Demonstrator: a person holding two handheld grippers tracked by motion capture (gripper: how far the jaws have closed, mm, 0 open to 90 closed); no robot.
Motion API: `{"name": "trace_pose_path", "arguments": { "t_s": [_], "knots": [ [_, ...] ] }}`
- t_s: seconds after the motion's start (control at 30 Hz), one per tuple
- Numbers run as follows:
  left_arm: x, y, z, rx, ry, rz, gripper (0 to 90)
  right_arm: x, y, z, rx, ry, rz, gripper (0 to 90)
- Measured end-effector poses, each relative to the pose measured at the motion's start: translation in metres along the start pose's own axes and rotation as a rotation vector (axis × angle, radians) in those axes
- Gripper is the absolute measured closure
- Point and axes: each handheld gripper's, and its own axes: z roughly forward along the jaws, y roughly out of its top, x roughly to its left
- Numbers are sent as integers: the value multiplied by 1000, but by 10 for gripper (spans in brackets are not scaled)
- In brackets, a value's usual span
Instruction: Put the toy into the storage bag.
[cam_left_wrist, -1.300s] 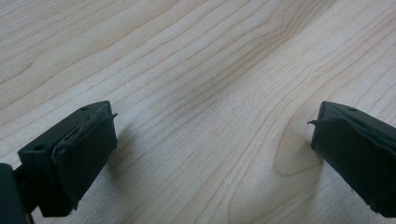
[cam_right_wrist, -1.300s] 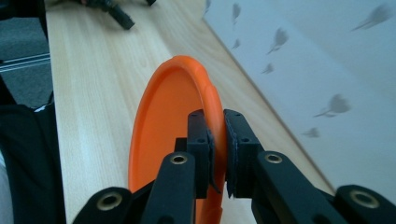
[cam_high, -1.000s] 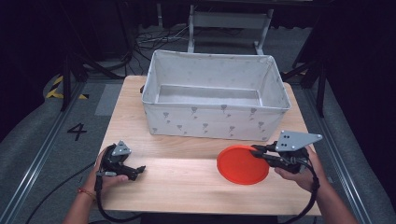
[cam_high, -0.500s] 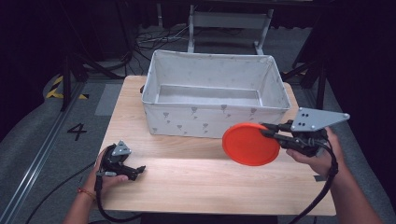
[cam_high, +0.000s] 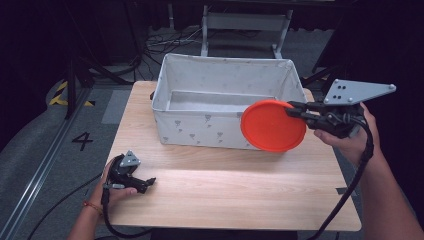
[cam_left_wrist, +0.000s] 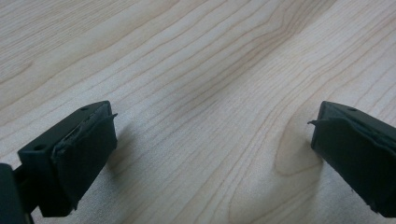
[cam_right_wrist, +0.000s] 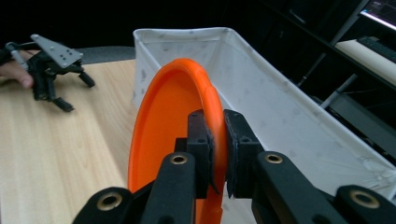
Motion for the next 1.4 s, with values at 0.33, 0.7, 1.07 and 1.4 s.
{"name": "trace_pose_path", "arguments": {
  "t_s": [0.33, 0.7, 1.07, 1.4],
  "knots": [
    [0, 0, 0, 1, -2, -3, 6, -28, 28, 9, 19, -51, -4, 824],
    [0, 0, 0, 0, -1, -3, 5, -61, 33, 38, 28, -81, 32, 824],
    [0, 0, 0, 1, -4, -3, 5, -88, 24, 81, 113, -97, 30, 823],
    [0, 0, 0, 1, -2, -2, 6, -104, 0, 107, 199, -76, 34, 823]
  ]
}}
